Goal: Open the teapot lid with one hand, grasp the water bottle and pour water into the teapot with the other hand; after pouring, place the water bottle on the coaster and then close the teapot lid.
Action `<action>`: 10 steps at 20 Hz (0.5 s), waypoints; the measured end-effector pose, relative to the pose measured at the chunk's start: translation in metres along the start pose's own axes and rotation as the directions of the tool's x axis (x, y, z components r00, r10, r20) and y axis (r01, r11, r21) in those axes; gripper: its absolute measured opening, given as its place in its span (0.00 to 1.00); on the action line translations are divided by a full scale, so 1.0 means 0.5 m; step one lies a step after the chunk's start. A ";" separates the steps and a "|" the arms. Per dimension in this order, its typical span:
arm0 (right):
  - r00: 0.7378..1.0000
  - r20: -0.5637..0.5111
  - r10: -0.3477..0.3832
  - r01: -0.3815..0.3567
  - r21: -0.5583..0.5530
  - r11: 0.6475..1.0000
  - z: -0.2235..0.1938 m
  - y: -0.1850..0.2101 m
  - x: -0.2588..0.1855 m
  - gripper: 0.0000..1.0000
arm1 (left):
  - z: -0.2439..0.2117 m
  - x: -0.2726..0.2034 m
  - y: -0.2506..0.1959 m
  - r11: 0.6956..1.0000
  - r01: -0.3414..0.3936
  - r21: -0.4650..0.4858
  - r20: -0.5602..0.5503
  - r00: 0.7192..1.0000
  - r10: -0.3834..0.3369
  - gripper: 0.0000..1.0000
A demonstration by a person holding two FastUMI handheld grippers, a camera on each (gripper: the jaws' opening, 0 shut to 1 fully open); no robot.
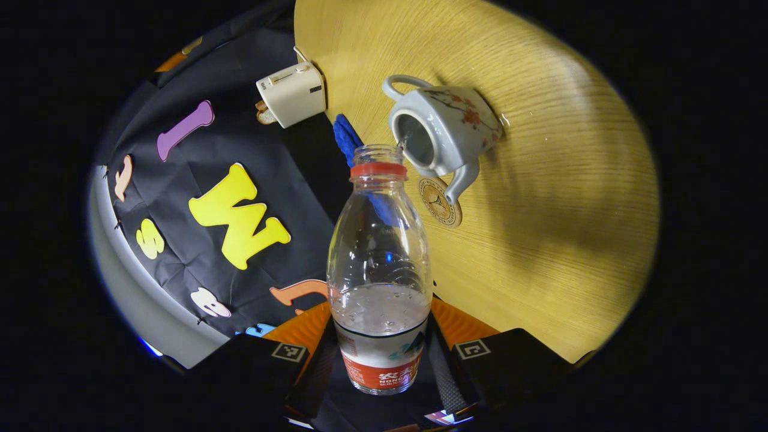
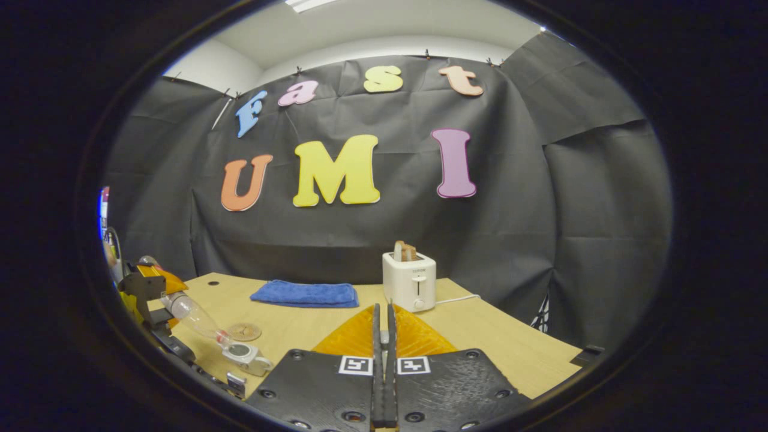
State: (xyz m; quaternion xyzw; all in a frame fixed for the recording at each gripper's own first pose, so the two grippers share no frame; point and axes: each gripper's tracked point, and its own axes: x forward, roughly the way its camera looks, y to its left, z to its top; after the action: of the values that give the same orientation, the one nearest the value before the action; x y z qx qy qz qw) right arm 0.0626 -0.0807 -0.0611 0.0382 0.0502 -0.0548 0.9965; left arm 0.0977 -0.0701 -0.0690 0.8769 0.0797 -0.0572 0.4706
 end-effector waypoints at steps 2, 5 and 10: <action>1.000 0.002 -0.012 0.012 -0.006 1.000 0.001 -0.007 0.001 0.00 | -0.006 -0.001 0.006 0.999 -0.002 0.041 -0.002 1.000 0.002 0.75; 1.000 -0.001 -0.014 0.014 -0.006 1.000 0.001 -0.006 0.000 0.00 | -0.014 -0.002 0.015 0.997 -0.009 0.077 -0.019 1.000 0.011 0.75; 1.000 0.003 -0.024 0.024 -0.018 1.000 0.003 -0.012 0.000 0.00 | -0.013 -0.007 0.032 0.993 -0.027 0.118 -0.020 0.999 0.030 0.75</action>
State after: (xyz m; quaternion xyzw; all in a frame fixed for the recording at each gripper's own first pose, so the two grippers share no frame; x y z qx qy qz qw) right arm 0.0619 -0.0869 -0.0601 0.0283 0.0496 -0.0666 0.9961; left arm 0.0974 -0.0739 -0.0516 0.9047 0.0688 -0.0456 0.4179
